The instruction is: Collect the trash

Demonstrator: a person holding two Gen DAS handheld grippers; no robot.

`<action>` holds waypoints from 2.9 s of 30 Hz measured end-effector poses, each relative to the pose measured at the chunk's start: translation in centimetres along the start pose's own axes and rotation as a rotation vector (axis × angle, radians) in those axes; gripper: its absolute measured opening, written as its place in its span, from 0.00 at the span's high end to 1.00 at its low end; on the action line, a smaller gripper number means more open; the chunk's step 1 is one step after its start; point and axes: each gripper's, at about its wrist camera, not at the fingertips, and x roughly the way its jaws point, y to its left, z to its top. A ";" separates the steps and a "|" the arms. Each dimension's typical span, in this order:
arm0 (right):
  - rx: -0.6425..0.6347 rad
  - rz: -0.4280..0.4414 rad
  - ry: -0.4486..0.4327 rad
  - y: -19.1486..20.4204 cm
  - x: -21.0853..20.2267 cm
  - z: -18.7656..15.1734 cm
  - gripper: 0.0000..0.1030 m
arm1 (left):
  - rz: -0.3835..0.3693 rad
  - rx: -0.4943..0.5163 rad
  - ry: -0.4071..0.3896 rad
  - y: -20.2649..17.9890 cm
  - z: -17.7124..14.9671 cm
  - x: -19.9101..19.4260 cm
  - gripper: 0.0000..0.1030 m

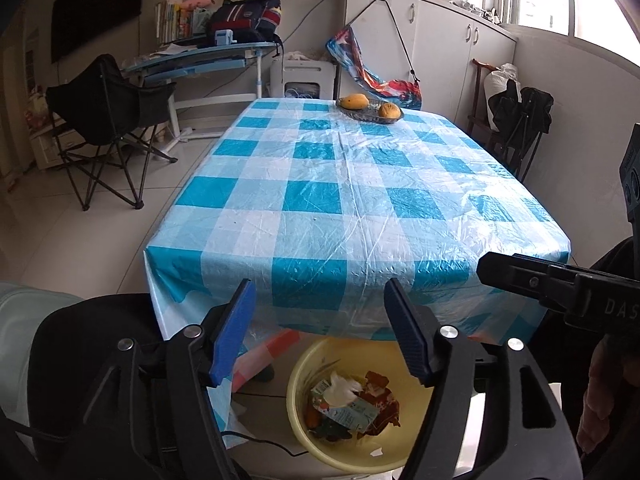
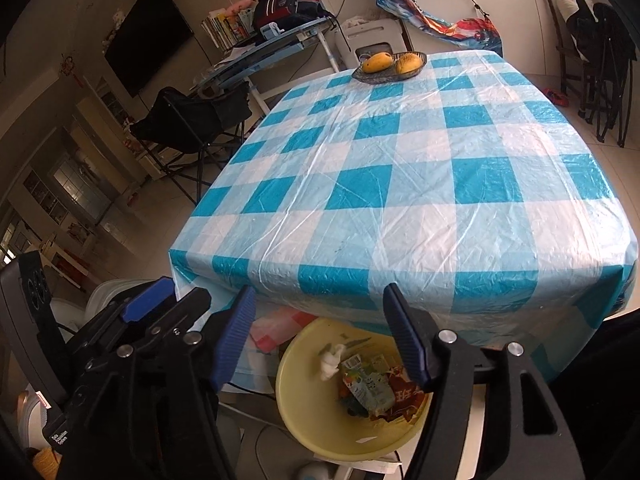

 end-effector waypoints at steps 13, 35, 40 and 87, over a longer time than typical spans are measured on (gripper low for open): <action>-0.084 -0.257 -0.197 0.4 -3.1 0.3 0.12 | 0.033 -0.008 -0.120 0.4 0.8 -2.4 0.16; -0.145 -0.309 -0.195 1.2 -2.3 -1.0 0.08 | 0.069 0.029 -0.139 0.1 0.6 -2.6 0.11; -0.148 -0.315 -0.190 1.2 -2.2 -1.1 0.08 | 0.070 0.023 -0.143 0.1 0.6 -2.7 0.11; -0.154 -0.324 -0.191 1.3 -2.2 -1.1 0.07 | 0.140 0.030 -0.179 0.2 1.0 -3.1 0.07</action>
